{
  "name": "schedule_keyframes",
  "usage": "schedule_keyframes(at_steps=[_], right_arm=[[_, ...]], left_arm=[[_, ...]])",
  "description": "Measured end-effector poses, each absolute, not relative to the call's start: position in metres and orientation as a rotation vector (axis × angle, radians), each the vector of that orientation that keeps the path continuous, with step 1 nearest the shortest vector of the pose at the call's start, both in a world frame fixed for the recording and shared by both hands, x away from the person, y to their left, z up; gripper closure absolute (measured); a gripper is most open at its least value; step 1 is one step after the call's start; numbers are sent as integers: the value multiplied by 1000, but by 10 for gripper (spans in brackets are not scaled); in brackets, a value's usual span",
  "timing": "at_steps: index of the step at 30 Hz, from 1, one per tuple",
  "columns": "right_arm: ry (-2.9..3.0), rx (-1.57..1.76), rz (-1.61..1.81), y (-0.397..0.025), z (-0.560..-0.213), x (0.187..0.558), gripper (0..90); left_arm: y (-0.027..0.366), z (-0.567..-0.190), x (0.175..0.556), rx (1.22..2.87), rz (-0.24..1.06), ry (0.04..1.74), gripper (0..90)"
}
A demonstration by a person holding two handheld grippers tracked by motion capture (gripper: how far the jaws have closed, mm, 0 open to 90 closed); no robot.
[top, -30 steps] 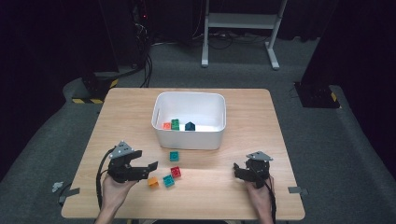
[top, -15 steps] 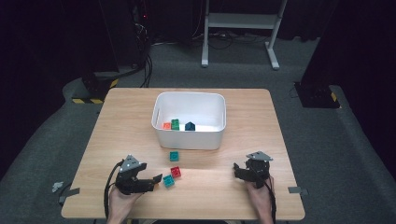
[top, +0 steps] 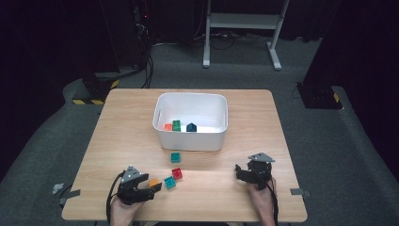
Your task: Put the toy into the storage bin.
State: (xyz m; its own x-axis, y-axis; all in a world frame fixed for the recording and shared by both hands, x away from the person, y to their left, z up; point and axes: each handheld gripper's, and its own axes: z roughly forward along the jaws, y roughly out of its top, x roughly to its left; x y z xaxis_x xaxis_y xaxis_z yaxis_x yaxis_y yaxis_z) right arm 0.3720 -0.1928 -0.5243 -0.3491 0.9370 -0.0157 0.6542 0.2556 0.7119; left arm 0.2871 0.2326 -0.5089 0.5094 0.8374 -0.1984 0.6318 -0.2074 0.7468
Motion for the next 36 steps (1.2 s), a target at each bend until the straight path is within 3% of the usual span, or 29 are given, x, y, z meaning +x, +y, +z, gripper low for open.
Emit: schedule_keyframes(at_steps=[13, 25, 34, 35, 36], right_arm=[[2094, 1444, 862, -193, -524, 372, 166], [2094, 1444, 862, -193, -524, 372, 166], [2094, 1443, 862, -193, -524, 372, 166], [2094, 1444, 862, -193, -524, 372, 166], [2094, 1444, 862, -193, -524, 372, 166]], left_arm=[[231, -517, 286, 1959, 338, 1190, 551], [230, -513, 287, 1965, 324, 1178, 600], [233, -489, 297, 1935, 327, 1163, 609], [234, -484, 298, 1929, 328, 1159, 669], [234, -482, 300, 1921, 331, 1158, 669]])
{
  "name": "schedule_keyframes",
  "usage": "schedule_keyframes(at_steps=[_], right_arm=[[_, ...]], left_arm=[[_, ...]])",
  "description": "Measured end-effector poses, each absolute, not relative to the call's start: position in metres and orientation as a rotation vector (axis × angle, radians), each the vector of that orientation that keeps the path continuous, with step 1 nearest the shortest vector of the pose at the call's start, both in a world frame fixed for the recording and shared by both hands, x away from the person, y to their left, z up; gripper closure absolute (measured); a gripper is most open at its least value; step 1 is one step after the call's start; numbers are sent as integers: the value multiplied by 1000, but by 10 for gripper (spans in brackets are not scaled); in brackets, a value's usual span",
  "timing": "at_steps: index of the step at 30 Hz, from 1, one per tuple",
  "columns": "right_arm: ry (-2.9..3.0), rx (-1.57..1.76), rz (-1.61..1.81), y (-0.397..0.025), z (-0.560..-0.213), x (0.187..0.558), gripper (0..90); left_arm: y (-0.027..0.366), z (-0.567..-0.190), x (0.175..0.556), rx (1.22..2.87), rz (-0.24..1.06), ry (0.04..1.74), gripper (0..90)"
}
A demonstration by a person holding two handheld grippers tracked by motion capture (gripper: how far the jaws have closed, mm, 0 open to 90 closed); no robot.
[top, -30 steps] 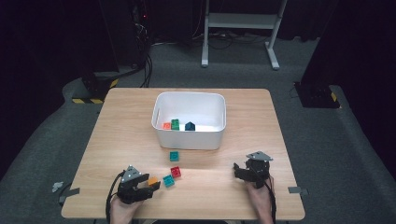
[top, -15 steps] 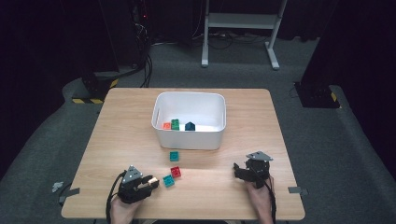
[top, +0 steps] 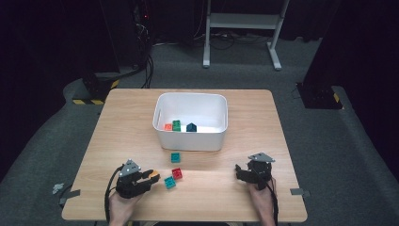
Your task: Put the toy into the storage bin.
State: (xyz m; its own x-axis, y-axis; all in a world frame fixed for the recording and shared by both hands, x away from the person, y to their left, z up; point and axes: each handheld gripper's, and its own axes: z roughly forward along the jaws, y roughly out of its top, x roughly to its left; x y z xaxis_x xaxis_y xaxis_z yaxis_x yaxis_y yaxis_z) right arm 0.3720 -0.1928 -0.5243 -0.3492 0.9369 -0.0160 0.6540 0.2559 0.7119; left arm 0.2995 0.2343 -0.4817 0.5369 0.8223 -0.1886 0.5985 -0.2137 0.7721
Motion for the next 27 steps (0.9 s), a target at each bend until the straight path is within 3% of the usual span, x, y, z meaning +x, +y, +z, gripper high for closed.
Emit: schedule_keyframes(at_steps=[27], right_arm=[[2094, 1444, 862, -193, -524, 372, 166]], left_arm=[[244, -402, 350, 1840, 292, 1121, 673]])
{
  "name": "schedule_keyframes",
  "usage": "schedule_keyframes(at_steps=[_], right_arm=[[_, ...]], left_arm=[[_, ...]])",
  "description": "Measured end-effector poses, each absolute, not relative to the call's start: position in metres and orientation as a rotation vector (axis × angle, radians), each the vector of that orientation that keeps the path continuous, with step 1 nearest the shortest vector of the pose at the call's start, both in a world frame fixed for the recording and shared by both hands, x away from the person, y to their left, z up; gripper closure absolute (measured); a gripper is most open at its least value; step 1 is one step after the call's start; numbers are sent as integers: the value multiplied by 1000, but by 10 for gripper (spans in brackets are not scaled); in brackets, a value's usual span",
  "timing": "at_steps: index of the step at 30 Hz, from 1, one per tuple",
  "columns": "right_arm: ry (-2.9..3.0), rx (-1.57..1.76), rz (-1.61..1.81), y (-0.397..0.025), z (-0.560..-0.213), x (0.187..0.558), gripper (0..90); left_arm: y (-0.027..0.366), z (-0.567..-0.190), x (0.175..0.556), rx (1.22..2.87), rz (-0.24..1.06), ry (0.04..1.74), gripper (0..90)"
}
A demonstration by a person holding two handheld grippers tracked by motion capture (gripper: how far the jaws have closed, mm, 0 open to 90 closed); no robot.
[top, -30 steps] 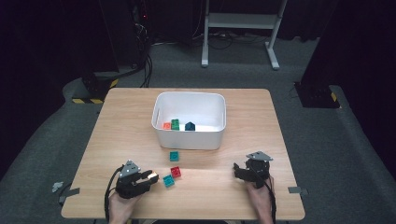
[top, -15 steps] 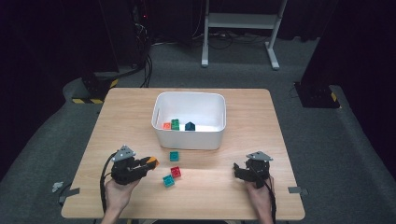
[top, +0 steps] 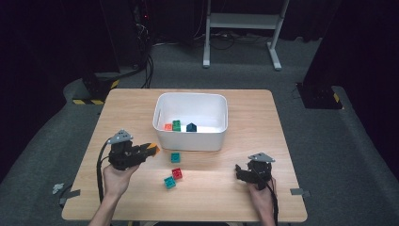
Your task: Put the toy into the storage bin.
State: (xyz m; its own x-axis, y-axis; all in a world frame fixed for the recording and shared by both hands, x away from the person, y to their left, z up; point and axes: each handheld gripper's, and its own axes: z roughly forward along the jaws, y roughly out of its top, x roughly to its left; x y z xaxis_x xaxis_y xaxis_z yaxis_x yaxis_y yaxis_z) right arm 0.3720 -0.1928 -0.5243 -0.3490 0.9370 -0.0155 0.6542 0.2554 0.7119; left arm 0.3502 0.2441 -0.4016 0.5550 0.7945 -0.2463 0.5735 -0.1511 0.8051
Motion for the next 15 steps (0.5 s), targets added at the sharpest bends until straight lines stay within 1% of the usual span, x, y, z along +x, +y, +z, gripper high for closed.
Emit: schedule_keyframes(at_steps=[9, 15], right_arm=[[2094, 1444, 863, -193, -524, 372, 166], [2093, 1445, 863, -193, -524, 372, 166]], left_arm=[[241, -372, 370, 1833, 297, 1096, 672], [234, -351, 394, 1832, 306, 1089, 673]])
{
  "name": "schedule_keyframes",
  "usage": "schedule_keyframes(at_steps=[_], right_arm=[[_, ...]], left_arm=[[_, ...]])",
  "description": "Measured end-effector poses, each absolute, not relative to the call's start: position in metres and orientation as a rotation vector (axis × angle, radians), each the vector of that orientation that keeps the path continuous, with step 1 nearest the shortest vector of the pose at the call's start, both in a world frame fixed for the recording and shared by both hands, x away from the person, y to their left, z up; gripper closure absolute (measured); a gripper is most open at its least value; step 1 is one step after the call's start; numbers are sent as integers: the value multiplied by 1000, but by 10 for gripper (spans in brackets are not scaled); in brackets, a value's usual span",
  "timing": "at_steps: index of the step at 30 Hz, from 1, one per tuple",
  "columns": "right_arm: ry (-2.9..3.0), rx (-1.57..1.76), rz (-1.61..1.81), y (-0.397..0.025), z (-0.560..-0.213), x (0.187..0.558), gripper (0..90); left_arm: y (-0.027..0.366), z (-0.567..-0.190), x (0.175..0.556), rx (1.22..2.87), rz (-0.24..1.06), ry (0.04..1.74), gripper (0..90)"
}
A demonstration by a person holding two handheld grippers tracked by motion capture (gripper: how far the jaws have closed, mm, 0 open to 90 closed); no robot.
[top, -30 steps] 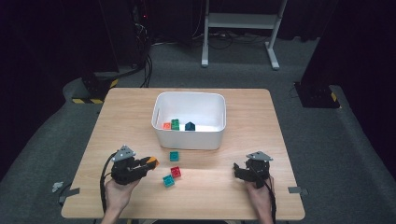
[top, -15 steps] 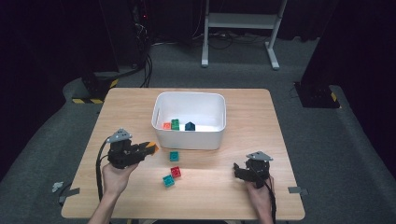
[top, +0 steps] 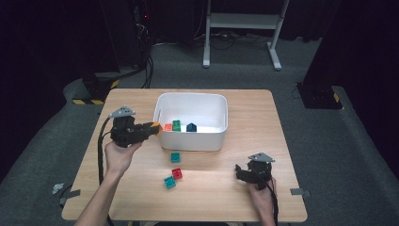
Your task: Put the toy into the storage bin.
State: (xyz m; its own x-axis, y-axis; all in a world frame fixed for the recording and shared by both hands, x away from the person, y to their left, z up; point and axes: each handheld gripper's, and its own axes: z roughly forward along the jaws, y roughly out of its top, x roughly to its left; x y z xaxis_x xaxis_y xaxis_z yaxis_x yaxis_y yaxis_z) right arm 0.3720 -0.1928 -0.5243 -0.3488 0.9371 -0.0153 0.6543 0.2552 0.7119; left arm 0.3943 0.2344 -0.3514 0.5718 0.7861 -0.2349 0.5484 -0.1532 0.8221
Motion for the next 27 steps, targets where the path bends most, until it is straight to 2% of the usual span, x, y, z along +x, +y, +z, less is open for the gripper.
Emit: schedule_keyframes(at_steps=[13, 27], right_arm=[[2094, 1444, 862, -193, -524, 372, 166], [2094, 1443, 862, -193, -524, 372, 166]], left_arm=[[214, -347, 441, 1869, 332, 1126, 672], [202, -361, 467, 1890, 357, 1186, 669]])
